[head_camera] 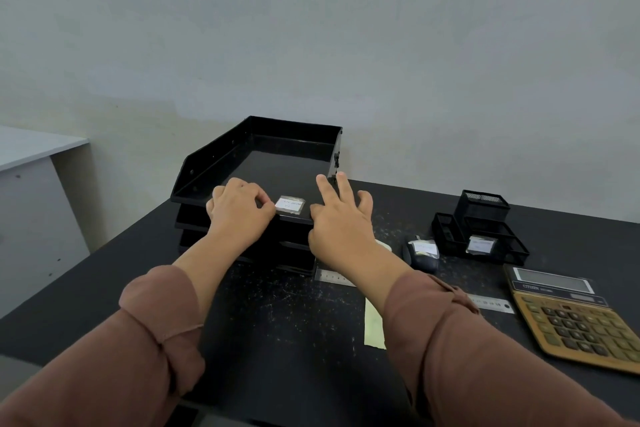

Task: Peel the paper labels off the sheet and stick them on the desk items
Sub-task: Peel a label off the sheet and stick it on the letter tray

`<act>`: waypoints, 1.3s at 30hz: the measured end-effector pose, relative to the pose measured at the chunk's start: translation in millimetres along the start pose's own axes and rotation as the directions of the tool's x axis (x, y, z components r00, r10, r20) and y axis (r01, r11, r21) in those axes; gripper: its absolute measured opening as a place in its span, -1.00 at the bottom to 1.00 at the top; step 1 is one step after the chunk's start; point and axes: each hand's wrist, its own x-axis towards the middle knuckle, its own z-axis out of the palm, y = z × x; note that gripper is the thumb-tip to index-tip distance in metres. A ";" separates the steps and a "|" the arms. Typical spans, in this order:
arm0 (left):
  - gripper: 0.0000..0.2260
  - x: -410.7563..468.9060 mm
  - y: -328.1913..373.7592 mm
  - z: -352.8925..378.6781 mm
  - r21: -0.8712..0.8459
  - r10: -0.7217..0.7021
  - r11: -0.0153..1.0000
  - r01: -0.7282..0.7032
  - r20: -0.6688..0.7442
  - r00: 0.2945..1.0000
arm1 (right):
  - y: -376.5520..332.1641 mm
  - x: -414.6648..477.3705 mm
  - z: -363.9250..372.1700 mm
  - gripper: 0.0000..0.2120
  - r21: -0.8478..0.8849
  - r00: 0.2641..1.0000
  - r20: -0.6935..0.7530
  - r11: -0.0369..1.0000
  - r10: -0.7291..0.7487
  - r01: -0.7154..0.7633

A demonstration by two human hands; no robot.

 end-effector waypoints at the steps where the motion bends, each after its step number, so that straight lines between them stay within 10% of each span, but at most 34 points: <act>1: -0.92 -2.6 0.6 1.2 -0.006 0.002 1.000 -0.002 -0.011 1.000 | 2.1 -0.7 -1.6 -0.69 0.013 1.000 -0.005 1.000 -0.001 0.001; 10: -0.78 -43.7 23.5 16.9 -0.105 0.074 0.990 -0.090 -0.145 0.987 | 36.9 -24.6 -10.5 -0.49 0.141 0.996 -0.025 0.987 0.086 -0.081; 21: -0.81 -100.5 91.1 60.7 -0.142 0.348 0.928 -0.344 0.007 0.937 | 104.1 -81.7 -22.2 -0.61 0.182 0.951 0.222 0.950 0.214 -0.256; 39: -0.75 -130.5 133.5 112.4 -0.480 0.375 0.865 -0.144 0.430 0.821 | 149.4 -171.3 6.4 -0.68 0.490 0.937 0.163 0.798 0.311 -0.350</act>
